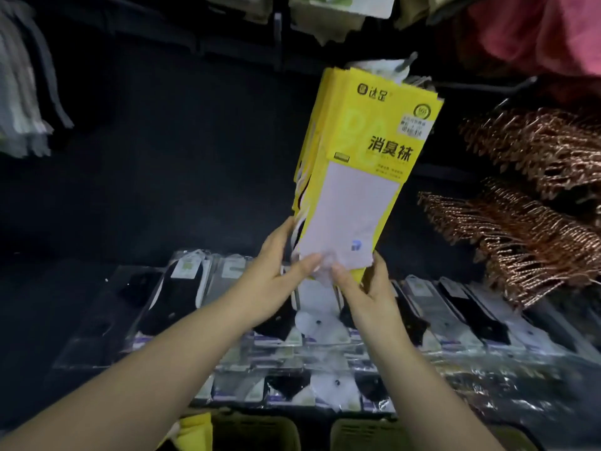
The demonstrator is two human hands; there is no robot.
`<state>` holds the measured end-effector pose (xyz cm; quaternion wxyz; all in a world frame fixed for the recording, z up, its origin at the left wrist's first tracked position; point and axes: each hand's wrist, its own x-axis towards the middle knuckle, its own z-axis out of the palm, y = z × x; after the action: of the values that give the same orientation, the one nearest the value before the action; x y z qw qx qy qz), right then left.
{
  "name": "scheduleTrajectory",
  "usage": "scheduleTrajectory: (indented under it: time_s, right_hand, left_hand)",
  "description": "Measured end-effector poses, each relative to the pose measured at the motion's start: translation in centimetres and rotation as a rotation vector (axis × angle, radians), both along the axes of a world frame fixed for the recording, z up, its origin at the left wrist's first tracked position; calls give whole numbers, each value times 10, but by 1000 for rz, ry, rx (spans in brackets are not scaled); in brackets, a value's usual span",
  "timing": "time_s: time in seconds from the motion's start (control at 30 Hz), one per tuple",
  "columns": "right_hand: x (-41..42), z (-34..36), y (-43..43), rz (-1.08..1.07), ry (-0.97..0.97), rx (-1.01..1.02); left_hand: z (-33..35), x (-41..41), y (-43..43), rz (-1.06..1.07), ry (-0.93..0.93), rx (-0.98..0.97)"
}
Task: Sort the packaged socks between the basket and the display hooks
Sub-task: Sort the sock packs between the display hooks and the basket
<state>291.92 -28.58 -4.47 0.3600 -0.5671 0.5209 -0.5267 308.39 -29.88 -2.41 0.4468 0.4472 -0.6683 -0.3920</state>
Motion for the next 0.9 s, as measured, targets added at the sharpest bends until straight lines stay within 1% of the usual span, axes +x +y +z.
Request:
scheduleTrajectory:
  time_s: [0.07,0.17,0.23,0.3,0.37,0.4,0.47,0.53,0.6,0.7,0.8,0.9]
  right_hand:
    - [3,-29,15,30,36,132]
    - [15,-68,35,48,60,314]
    - [24,-86,47,88,56,392]
    - [32,-95,56,123,53,415]
    - [36,-90,59,86,37,356]
    - [37,-83,58,27,16,281]
    - [35,-61,52,-123,-7,59]
    - [33,-32,43,-263,5,-140]
    - [34,-6,31,-370,25,-253]
    - [37,14,10,-451,45,-264]
    - [33,12,-4,-498,32,-251]
    - [27,8,-11,-514,37,-299]
  left_hand:
    - [-17,12,12,-8,-41,76]
    - [-34,26,27,-3,-81,121]
    - [-43,33,31,-3,-100,139]
    - [-48,35,33,8,-129,134]
    - [-46,31,31,51,-105,89]
    - [-42,28,29,78,-63,57]
    - [-31,20,23,122,33,-13]
    - [-16,9,16,156,105,-62]
    - [-4,-3,10,185,155,-70]
    - [5,-13,3,235,178,-55]
    - [6,-15,0,223,196,-37]
    - [6,-17,-3,209,200,-18]
